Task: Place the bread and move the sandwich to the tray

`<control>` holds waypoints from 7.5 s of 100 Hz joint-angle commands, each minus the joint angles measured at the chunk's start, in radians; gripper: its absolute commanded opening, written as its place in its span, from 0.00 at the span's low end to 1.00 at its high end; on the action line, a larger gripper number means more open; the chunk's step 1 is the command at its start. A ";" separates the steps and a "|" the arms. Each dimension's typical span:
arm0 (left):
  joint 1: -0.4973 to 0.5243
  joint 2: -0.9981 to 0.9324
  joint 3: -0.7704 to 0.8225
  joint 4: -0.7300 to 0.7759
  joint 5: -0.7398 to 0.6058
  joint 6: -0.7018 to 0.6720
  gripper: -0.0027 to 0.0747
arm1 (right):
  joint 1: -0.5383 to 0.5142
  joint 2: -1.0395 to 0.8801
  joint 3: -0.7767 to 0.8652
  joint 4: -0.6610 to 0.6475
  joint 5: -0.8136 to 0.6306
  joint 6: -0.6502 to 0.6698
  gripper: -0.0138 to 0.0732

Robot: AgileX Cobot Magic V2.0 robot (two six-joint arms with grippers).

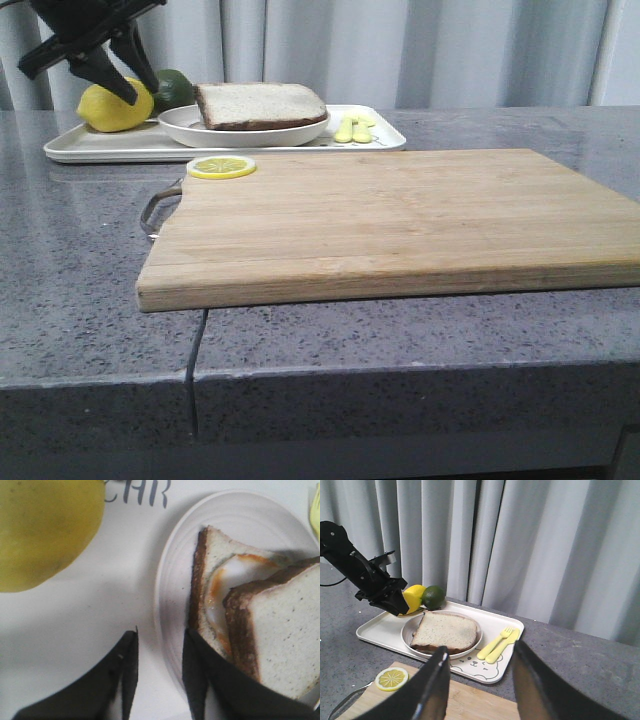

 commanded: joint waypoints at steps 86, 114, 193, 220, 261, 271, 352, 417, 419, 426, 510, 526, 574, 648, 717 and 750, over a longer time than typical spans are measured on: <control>-0.037 -0.310 -0.460 0.032 0.042 0.052 0.29 | -0.007 -0.004 -0.018 -0.016 -0.085 -0.007 0.53; -0.053 -0.408 -0.418 0.064 0.042 0.083 0.29 | -0.007 -0.004 -0.014 -0.025 -0.091 -0.007 0.53; -0.053 -1.135 0.828 0.119 -0.430 0.374 0.29 | -0.007 -0.002 0.012 -0.079 -0.113 -0.007 0.53; -0.053 -1.542 1.423 0.098 -0.837 0.381 0.29 | -0.024 -0.002 0.091 -0.133 -0.169 -0.007 0.53; -0.053 -1.873 1.823 0.080 -0.991 0.381 0.28 | -0.077 -0.027 0.350 -0.112 -0.404 -0.007 0.53; -0.053 -1.925 1.890 0.064 -1.014 0.381 0.28 | -0.077 -0.071 0.406 -0.104 -0.456 -0.007 0.53; -0.053 -1.996 2.011 0.014 -1.070 0.381 0.13 | -0.077 -0.261 0.550 -0.093 -0.488 -0.007 0.23; -0.053 -1.996 2.011 0.012 -1.074 0.381 0.01 | -0.077 -0.261 0.550 -0.092 -0.472 -0.007 0.08; -0.053 -1.996 2.011 0.012 -1.074 0.381 0.01 | -0.077 -0.261 0.550 -0.092 -0.472 -0.007 0.08; -0.062 -1.996 2.011 0.012 -1.074 0.381 0.01 | -0.077 -0.261 0.550 -0.092 -0.472 -0.007 0.08; 0.020 -2.350 2.387 0.424 -1.143 0.121 0.01 | -0.077 -0.260 0.550 -0.092 -0.470 -0.007 0.08; 0.020 -2.350 2.387 0.388 -1.141 0.121 0.01 | -0.077 -0.260 0.550 -0.092 -0.471 -0.007 0.08; 0.020 -2.350 2.387 0.388 -1.143 0.121 0.01 | -0.077 -0.260 0.550 -0.092 -0.471 -0.007 0.08; 0.020 -2.350 2.387 0.388 -1.143 0.121 0.01 | -0.059 -0.585 0.858 -0.484 -0.499 0.389 0.08; 0.020 -2.350 2.387 0.388 -1.143 0.121 0.01 | -0.168 -0.719 0.875 -0.500 -0.328 0.424 0.08; 0.020 -2.350 2.387 0.388 -1.143 0.121 0.01 | -0.168 -0.719 0.875 -0.500 -0.328 0.424 0.08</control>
